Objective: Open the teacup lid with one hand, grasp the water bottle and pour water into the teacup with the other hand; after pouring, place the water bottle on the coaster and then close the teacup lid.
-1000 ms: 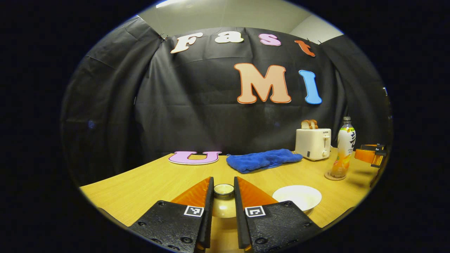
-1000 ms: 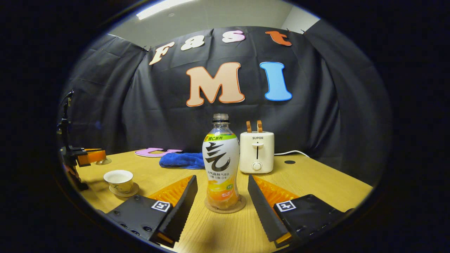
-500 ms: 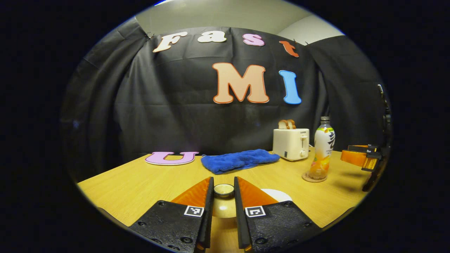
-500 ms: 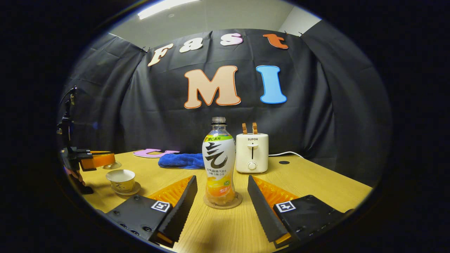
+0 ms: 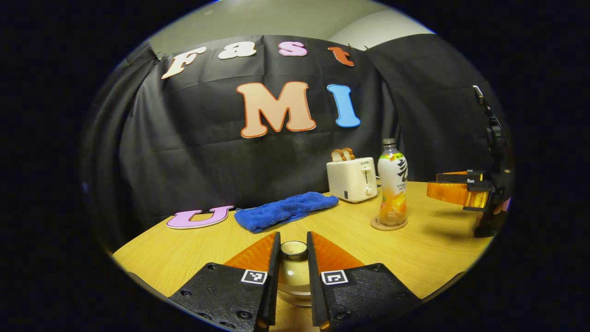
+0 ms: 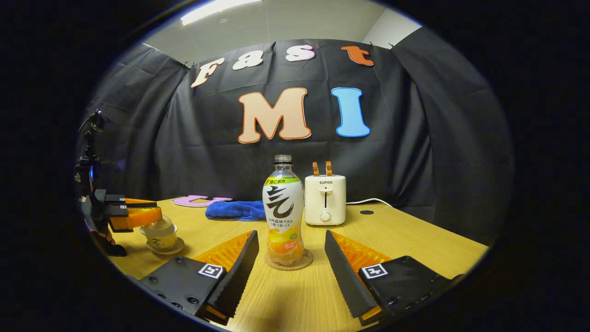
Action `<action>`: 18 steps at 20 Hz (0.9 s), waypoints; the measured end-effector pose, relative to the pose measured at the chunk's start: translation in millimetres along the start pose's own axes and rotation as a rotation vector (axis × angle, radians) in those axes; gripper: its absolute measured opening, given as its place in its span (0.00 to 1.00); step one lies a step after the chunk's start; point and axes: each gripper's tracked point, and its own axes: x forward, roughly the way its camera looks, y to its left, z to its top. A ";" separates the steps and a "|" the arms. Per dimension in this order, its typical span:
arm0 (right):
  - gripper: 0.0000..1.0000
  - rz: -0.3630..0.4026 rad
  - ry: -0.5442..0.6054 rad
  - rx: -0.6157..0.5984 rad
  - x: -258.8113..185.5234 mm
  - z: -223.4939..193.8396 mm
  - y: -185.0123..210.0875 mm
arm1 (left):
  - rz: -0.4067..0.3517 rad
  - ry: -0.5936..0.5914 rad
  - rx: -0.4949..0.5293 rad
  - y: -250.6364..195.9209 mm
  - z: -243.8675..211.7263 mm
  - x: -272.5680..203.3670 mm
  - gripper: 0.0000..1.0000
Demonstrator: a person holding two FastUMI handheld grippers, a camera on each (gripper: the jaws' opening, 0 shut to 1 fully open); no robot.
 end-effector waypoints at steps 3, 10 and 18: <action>0.89 0.000 0.000 0.000 0.0 0.5 0.1 | -0.053 0.020 0.060 -14.4 -2.6 0.0 0.28; 0.89 0.001 0.000 0.000 0.5 -0.2 -0.6 | -0.071 0.035 0.054 -15.9 -4.3 -2.6 0.28; 0.89 0.001 -0.001 0.000 0.7 -0.5 -0.8 | -0.042 -0.011 -0.056 1.4 1.8 -8.5 0.59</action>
